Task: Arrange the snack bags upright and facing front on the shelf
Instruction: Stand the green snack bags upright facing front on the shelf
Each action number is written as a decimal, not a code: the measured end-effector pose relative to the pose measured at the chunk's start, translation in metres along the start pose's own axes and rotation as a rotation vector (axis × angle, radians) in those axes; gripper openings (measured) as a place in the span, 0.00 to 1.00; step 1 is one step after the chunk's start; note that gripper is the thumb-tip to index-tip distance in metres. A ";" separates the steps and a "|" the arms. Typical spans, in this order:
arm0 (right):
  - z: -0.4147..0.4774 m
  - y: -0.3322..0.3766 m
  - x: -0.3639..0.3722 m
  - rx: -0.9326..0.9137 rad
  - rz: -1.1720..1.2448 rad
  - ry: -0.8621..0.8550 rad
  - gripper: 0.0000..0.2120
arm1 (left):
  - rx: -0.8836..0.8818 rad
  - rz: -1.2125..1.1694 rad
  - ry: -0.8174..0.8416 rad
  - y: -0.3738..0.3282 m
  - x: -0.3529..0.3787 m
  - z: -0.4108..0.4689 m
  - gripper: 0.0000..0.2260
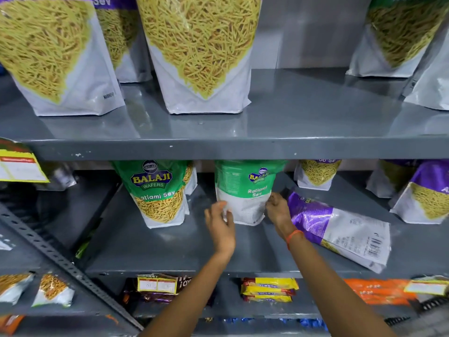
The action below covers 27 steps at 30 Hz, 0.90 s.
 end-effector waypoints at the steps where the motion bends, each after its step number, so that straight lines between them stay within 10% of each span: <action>1: -0.005 -0.002 -0.002 -0.005 -0.011 -0.015 0.11 | 0.042 -0.002 0.067 -0.006 0.009 -0.011 0.13; 8: -0.066 -0.021 0.030 0.083 0.263 0.070 0.19 | -0.122 -0.175 0.307 0.004 0.034 -0.027 0.32; 16: -0.048 -0.004 -0.001 -0.023 0.065 -0.101 0.20 | -0.176 -0.123 0.154 0.011 0.022 0.008 0.15; 19: -0.022 0.016 -0.009 -0.076 -0.068 -0.052 0.23 | -0.178 -0.212 0.379 0.015 0.021 0.011 0.04; 23: -0.006 0.034 0.019 -0.085 -0.162 0.260 0.37 | -0.426 -0.233 0.771 0.030 0.029 0.010 0.20; 27: -0.007 0.028 0.022 -0.032 -0.060 0.325 0.36 | -0.450 -0.240 0.369 0.041 0.012 0.015 0.19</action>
Point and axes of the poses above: each hand's wrist, its own z-axis towards the middle knuckle, its own x-axis out of the palm, y = z × x, the point moved 10 cm from there along z, towards the middle knuckle, and after that the axes turned 2 degrees about -y, right-handed, at the moved point
